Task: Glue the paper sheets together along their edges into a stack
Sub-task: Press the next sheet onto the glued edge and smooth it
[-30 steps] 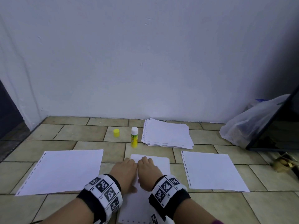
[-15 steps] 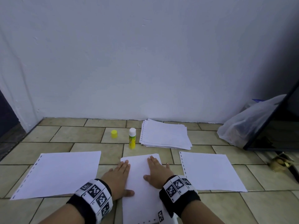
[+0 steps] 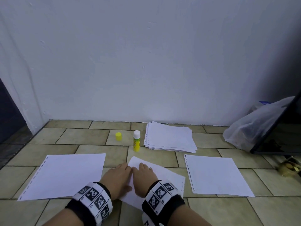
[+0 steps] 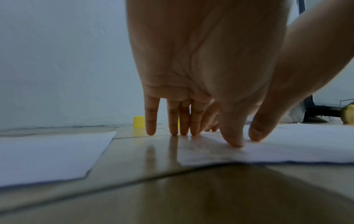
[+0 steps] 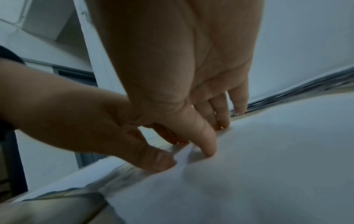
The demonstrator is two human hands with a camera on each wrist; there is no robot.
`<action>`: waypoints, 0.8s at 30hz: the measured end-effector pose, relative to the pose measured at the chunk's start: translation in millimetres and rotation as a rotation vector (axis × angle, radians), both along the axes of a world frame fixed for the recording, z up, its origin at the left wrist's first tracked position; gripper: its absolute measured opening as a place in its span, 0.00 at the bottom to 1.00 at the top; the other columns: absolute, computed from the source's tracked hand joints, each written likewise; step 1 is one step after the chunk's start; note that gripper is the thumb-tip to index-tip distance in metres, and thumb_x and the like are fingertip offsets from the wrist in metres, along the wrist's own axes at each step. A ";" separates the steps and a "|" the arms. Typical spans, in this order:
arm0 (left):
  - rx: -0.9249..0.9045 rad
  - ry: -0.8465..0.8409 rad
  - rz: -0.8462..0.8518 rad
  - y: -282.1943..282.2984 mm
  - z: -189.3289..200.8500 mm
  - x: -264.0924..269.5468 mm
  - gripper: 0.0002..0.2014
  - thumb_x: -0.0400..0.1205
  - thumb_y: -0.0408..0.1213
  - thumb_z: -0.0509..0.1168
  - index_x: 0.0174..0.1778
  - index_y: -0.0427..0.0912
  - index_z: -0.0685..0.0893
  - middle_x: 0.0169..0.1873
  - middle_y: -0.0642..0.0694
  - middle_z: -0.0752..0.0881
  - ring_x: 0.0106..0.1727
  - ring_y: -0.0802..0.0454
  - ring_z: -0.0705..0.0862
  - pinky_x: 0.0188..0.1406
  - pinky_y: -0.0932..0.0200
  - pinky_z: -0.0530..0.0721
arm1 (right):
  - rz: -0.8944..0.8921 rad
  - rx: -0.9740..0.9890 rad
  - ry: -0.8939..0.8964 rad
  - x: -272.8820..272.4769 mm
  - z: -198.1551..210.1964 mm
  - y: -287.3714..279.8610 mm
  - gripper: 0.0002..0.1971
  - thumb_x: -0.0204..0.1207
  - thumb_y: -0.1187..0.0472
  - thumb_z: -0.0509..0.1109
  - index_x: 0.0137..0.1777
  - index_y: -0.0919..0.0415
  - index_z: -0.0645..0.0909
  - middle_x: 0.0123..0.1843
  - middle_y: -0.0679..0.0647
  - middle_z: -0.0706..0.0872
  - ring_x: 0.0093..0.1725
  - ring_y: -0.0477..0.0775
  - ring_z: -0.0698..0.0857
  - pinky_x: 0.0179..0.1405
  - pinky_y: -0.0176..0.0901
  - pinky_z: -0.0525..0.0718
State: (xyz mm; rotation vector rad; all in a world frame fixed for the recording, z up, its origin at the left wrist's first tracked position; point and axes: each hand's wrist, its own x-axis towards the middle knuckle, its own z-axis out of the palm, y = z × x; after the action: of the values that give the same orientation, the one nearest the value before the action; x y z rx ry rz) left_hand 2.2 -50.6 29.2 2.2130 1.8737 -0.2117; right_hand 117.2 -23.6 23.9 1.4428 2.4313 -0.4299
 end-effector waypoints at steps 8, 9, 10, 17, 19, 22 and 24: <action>-0.168 0.130 0.043 -0.7 -14.1 -0.2 0.44 0.85 0.57 0.54 0.84 0.34 0.37 0.84 0.40 0.36 0.85 0.47 0.37 0.84 0.48 0.46 | 0.054 -0.123 0.069 -5.5 0.0 0.0 0.43 0.81 0.54 0.65 0.84 0.66 0.40 0.86 0.58 0.39 0.85 0.54 0.41 0.83 0.57 0.43; -0.176 0.124 0.056 0.7 -15.4 -0.9 0.44 0.85 0.58 0.53 0.84 0.34 0.37 0.84 0.39 0.36 0.85 0.47 0.38 0.84 0.50 0.45 | 0.064 -0.120 0.038 -1.7 -0.1 2.1 0.43 0.82 0.53 0.64 0.84 0.66 0.39 0.86 0.58 0.38 0.85 0.54 0.40 0.83 0.57 0.42; -0.176 0.118 0.068 1.4 -15.7 -1.2 0.44 0.85 0.59 0.53 0.84 0.34 0.37 0.84 0.39 0.36 0.85 0.47 0.39 0.84 0.50 0.44 | 0.059 -0.123 0.019 3.4 -0.4 4.6 0.41 0.83 0.54 0.62 0.84 0.66 0.38 0.86 0.58 0.37 0.85 0.53 0.40 0.83 0.57 0.41; -0.206 0.115 0.073 1.0 -12.0 -0.1 0.45 0.85 0.59 0.53 0.83 0.34 0.36 0.84 0.40 0.35 0.85 0.47 0.40 0.84 0.50 0.45 | -0.143 -0.206 -0.010 60.0 2.2 19.6 0.39 0.85 0.47 0.55 0.84 0.61 0.35 0.85 0.53 0.33 0.85 0.51 0.40 0.81 0.60 0.42; -0.207 0.100 0.070 0.8 -11.2 -1.7 0.45 0.85 0.60 0.52 0.83 0.34 0.36 0.84 0.41 0.35 0.85 0.48 0.40 0.84 0.50 0.45 | -0.168 -0.218 -0.028 74.4 2.0 21.8 0.39 0.85 0.44 0.53 0.84 0.60 0.34 0.85 0.53 0.32 0.85 0.51 0.39 0.81 0.61 0.42; -0.207 0.079 0.061 0.5 -11.0 -4.2 0.45 0.85 0.60 0.53 0.84 0.35 0.36 0.84 0.42 0.34 0.85 0.49 0.39 0.84 0.50 0.45 | -0.184 -0.209 -0.013 82.2 -0.1 21.3 0.40 0.85 0.44 0.54 0.84 0.59 0.34 0.85 0.52 0.33 0.85 0.51 0.39 0.81 0.60 0.43; -0.220 0.086 0.060 0.6 -9.2 -4.7 0.46 0.84 0.61 0.54 0.84 0.35 0.37 0.84 0.42 0.35 0.85 0.49 0.41 0.84 0.49 0.46 | -0.190 -0.183 0.008 80.7 -0.9 19.8 0.42 0.83 0.46 0.59 0.84 0.61 0.36 0.85 0.52 0.35 0.85 0.51 0.41 0.82 0.58 0.44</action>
State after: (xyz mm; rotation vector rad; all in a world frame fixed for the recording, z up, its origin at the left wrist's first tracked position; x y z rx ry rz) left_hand -2.5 -50.1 20.0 2.0280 1.8578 -0.4842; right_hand 197.9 -3.8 23.0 1.5973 2.2030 -0.6821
